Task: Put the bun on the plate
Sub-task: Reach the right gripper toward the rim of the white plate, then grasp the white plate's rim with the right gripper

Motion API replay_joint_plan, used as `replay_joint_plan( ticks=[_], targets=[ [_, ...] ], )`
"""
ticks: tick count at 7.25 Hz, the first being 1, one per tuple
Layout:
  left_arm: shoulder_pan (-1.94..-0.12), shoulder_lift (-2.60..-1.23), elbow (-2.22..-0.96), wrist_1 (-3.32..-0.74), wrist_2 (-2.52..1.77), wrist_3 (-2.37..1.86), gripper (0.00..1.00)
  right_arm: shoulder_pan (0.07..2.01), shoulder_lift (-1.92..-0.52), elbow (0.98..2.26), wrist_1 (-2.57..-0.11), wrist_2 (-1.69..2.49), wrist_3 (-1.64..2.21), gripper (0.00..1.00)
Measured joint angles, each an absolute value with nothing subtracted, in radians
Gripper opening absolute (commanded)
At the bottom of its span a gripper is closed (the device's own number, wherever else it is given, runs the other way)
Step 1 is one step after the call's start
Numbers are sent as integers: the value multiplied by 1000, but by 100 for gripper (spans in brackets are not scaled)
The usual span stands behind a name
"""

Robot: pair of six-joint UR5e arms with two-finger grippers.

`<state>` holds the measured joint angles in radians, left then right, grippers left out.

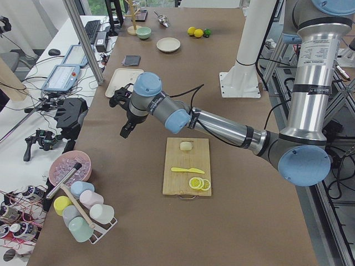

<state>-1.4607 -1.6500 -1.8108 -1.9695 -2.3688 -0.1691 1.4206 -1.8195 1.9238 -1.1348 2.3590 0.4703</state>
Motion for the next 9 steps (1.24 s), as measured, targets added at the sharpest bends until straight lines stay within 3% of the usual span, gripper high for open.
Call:
replay_joint_plan(
  ticks=[5, 9],
  targets=[
    [-1436, -1639, -1813, -2011, -2370, -208, 98, 1165, -1641, 1673, -871, 2207, 836, 95],
    [-1432, -1633, -1812, -2023, -2370, -209, 98, 964, -1606, 1514, -596, 2040, 1140, 79]
  ],
)
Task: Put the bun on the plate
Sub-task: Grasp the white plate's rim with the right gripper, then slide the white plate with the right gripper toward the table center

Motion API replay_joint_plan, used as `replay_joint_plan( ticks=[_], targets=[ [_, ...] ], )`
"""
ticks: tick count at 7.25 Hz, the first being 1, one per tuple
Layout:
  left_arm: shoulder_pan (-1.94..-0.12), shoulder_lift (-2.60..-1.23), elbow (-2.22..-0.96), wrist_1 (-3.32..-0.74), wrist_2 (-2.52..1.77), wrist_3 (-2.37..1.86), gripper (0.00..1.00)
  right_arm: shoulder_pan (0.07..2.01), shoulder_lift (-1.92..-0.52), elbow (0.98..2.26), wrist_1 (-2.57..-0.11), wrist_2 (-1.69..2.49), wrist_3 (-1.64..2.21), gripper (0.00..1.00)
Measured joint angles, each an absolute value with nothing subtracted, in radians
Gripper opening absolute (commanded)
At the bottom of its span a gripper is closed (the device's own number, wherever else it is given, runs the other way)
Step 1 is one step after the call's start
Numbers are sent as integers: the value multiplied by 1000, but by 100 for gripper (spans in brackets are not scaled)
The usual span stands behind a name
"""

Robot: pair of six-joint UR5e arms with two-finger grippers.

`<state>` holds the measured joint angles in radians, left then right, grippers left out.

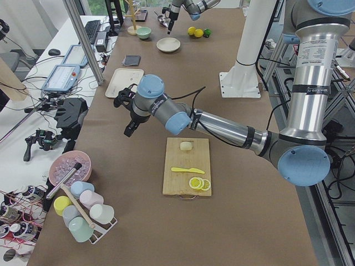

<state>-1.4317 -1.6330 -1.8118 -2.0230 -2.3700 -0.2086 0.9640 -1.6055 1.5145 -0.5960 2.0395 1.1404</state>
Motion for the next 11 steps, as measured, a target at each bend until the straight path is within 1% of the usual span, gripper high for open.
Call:
replay_joint_plan(
  ticks=[1, 2, 3, 7, 11],
  targets=[
    [-1431, -1633, -1812, -2023, -2370, -208, 98, 927, -1606, 1511, -586, 2006, 1177, 65],
    [-1431, -1632, -1813, -2023, -2370, -208, 98, 905, -1609, 1511, -581, 1988, 1198, 30],
    [-1431, -1630, -1814, -2026, -2370, -208, 98, 894, -1614, 1514, -579, 1980, 1217, 0],
    [-1428, -1605, -1815, -2073, -2370, -211, 98, 887, -1621, 1550, -580, 1979, 1264, 0],
    [-1428, -1602, -1814, -2074, -2370, -212, 98, 856, -1603, 1710, -599, 1969, 1471, 0]
  ],
)
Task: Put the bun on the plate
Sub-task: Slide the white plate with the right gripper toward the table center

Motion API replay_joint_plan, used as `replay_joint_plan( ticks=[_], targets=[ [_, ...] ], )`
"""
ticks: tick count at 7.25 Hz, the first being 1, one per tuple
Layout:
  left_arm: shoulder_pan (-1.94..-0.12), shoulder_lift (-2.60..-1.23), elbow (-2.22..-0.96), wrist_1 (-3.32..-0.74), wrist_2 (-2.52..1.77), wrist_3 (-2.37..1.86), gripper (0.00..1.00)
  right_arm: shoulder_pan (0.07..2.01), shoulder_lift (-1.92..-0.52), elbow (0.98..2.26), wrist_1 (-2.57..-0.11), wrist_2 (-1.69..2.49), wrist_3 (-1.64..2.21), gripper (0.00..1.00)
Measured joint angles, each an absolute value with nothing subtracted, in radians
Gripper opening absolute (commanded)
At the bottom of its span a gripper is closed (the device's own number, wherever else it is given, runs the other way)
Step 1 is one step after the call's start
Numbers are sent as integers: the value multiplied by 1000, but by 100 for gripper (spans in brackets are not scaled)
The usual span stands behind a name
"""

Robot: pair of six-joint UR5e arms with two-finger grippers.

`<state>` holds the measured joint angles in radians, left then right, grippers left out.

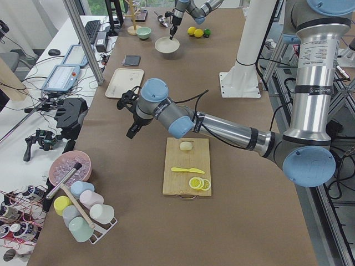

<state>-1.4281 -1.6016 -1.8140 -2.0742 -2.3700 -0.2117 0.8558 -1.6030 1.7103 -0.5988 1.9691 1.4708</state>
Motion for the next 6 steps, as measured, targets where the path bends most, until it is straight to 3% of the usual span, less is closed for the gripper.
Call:
replay_joint_plan(
  ticks=[3, 6],
  targets=[
    [-1428, -1597, -1814, -2074, -2370, -212, 98, 635, -1439, 1862, -900, 1787, 1624, 0],
    [-1428, -1591, -1813, -2074, -2370, -212, 98, 403, -1153, 1852, -1209, 1550, 1792, 0]
  ],
)
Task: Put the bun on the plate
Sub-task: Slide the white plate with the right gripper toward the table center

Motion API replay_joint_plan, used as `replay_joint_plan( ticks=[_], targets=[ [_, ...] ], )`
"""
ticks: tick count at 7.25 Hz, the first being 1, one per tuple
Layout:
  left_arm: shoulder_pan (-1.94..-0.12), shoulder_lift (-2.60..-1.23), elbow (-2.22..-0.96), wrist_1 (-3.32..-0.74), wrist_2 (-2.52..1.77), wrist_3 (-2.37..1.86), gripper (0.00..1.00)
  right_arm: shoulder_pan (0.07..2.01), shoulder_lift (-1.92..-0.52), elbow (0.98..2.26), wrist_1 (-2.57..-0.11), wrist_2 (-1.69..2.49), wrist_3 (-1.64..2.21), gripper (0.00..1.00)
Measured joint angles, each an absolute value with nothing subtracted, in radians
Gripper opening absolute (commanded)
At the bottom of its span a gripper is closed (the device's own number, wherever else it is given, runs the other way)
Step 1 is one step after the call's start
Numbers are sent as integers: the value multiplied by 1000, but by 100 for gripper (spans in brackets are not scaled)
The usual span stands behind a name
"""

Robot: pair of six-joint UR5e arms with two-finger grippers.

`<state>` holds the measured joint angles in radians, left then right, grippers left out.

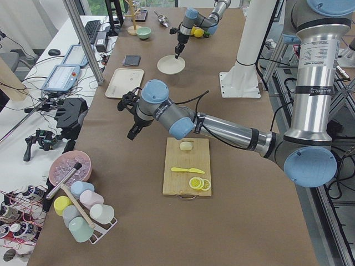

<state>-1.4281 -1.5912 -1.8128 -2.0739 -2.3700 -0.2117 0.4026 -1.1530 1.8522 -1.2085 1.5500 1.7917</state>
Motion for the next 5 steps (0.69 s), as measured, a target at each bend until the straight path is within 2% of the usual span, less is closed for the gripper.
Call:
replay_joint_plan(
  ticks=[2, 3, 5],
  targets=[
    [-1428, -1590, -1811, -2074, -2370, -212, 98, 325, -1028, 1736, -1231, 1451, 1860, 0],
    [-1428, -1589, -1811, -2074, -2370, -212, 98, 312, -1007, 1702, -1231, 1432, 1866, 99],
    [-1428, -1589, -1809, -2074, -2370, -212, 98, 310, -999, 1689, -1240, 1411, 1838, 100]
  ],
)
